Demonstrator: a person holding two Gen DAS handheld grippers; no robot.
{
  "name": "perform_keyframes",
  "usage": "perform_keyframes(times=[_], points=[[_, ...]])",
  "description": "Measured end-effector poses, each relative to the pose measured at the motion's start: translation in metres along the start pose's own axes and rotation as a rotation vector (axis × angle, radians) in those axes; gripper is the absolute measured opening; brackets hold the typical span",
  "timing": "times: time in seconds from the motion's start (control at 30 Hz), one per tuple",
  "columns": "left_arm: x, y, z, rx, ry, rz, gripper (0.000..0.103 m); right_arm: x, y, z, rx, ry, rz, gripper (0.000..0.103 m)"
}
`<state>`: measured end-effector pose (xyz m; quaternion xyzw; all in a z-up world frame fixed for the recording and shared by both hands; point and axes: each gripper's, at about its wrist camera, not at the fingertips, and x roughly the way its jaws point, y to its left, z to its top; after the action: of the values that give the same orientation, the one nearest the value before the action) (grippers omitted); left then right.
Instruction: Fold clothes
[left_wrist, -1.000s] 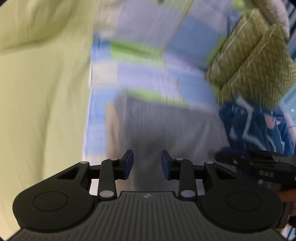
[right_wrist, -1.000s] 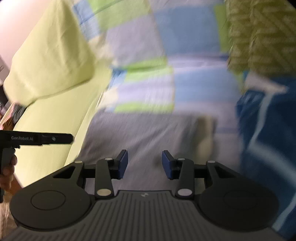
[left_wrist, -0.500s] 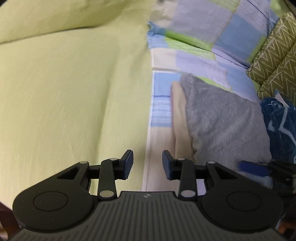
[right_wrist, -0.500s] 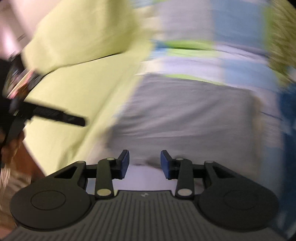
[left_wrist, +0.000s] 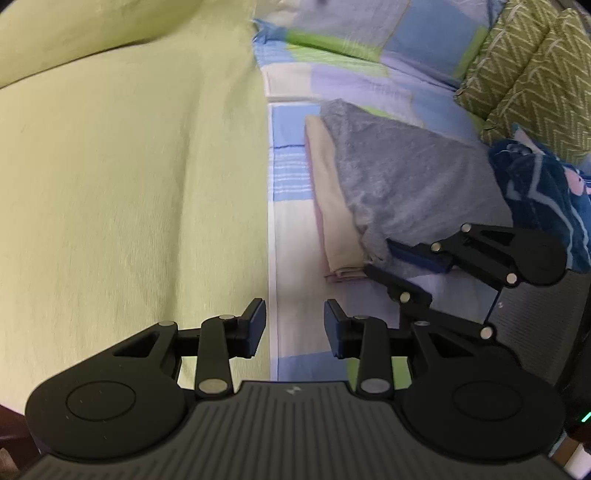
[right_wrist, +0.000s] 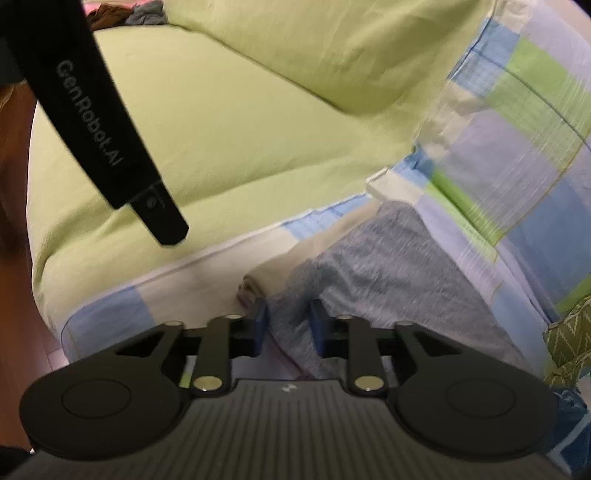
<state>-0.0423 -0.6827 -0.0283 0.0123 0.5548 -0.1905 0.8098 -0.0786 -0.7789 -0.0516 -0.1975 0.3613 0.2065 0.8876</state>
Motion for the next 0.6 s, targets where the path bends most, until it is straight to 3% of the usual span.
perform_keyframes(times=[0.17, 0.2, 0.27, 0.3, 0.4, 0.53, 0.6], points=[[-0.005, 0.006, -0.003, -0.008, 0.002, -0.009, 0.042, -0.003, -0.052, -0.005, 0.531, -0.055, 0.190, 0.003], [-0.002, 0.005, -0.004, -0.006, 0.007, -0.012, 0.042, -0.001, -0.056, -0.008, 0.580, -0.049, 0.198, 0.003], [0.000, 0.004, -0.006, 0.005, 0.015, -0.008, 0.042, 0.010, -0.055, -0.010, 0.580, 0.025, 0.200, 0.003], [0.000, 0.003, -0.007, 0.009, 0.016, -0.008, 0.042, 0.009, -0.052, -0.012, 0.561, 0.018, 0.193, 0.005], [0.000, 0.001, -0.009, 0.020, 0.021, -0.008, 0.043, -0.004, -0.048, -0.009, 0.556, -0.030, 0.268, 0.007], [0.003, -0.002, -0.007, 0.017, 0.003, 0.000, 0.043, -0.014, -0.056, -0.007, 0.617, -0.115, 0.211, 0.007], [0.004, -0.004, -0.004, 0.016, 0.002, 0.012, 0.044, 0.009, -0.061, -0.010, 0.644, -0.039, 0.204, 0.007]])
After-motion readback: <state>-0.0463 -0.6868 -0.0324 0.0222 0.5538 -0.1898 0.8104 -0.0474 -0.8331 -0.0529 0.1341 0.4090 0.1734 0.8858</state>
